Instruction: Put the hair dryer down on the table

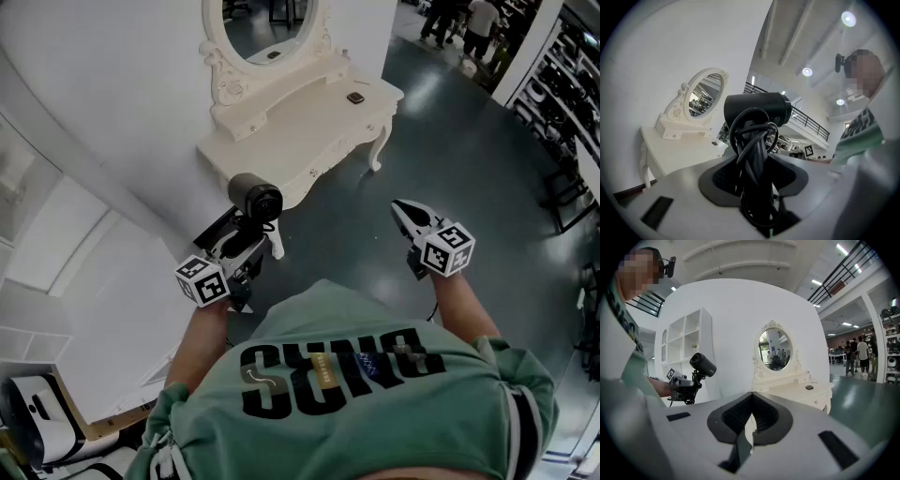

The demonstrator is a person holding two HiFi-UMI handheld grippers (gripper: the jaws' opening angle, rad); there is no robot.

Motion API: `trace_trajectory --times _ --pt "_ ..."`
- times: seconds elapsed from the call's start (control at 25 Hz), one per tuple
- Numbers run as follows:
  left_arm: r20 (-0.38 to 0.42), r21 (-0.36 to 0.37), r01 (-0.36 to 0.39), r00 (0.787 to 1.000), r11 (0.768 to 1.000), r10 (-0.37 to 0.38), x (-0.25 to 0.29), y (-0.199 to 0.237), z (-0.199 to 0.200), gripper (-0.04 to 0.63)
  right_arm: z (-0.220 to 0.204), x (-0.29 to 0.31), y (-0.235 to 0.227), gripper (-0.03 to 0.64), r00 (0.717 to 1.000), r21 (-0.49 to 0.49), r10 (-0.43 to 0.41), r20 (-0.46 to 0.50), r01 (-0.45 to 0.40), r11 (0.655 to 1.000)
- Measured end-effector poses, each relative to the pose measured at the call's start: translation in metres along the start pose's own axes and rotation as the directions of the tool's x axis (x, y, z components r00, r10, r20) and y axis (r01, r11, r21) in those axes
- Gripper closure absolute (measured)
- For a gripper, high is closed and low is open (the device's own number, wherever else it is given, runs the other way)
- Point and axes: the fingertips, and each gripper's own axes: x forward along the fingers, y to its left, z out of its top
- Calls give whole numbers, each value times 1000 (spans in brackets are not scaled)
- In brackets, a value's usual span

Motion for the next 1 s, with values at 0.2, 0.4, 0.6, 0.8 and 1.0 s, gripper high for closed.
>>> trace_trajectory --times 0.2,0.4,0.6,0.8,1.0 --pt "13 4 3 1000 1000 -3 3 -5 1 408 5 -1 -2 623 1000 -20 8 5 -8 1000" --pt "14 3 6 1000 1000 -6 5 -7 2 408 6 -1 -4 623 1000 -26 9 5 -9 1000" --pt "11 3 3 1000 1000 -3 9 -6 -1 408 6 -2 -7 623 1000 -22 11 14 -10 1000" --pt "10 -5 -6 1000 1000 6 20 -9 -5 408 5 -7 -17 623 999 -12 22 24 -22 1000" --pt "22 1 -14 1000 1000 14 41 -18 -6 408 6 -19 -32 623 999 -24 42 28 -41 999"
